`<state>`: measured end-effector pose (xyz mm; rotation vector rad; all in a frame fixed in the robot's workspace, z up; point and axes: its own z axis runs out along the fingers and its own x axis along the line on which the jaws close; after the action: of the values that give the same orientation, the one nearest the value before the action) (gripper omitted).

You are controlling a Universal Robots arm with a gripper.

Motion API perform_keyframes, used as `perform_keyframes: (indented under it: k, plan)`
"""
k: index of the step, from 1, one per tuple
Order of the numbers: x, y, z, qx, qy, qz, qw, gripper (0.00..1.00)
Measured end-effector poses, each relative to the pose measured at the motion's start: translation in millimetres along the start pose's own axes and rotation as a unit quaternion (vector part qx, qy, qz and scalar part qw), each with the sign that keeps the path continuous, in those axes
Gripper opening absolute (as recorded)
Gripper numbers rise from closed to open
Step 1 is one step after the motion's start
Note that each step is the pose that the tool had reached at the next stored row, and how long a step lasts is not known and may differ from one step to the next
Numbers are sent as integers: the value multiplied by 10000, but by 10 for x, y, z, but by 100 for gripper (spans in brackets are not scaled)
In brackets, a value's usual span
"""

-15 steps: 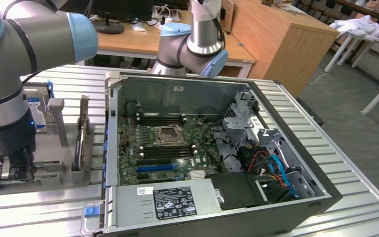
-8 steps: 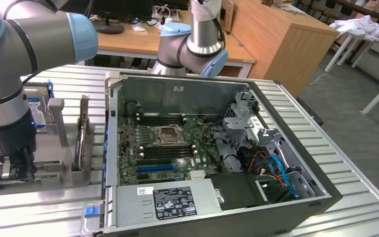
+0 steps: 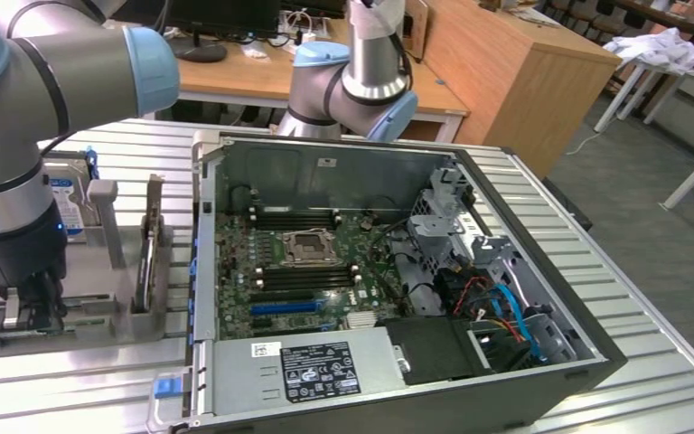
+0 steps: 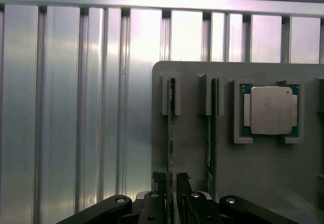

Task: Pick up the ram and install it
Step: 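Pick up the ram and move it above insertion slot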

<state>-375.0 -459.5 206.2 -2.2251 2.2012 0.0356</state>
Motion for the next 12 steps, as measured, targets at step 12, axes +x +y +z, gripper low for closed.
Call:
perform_keyframes:
  k: [12]
  plan:
    - [0, -10, 38, 1, -3, 1, 10000, 23]
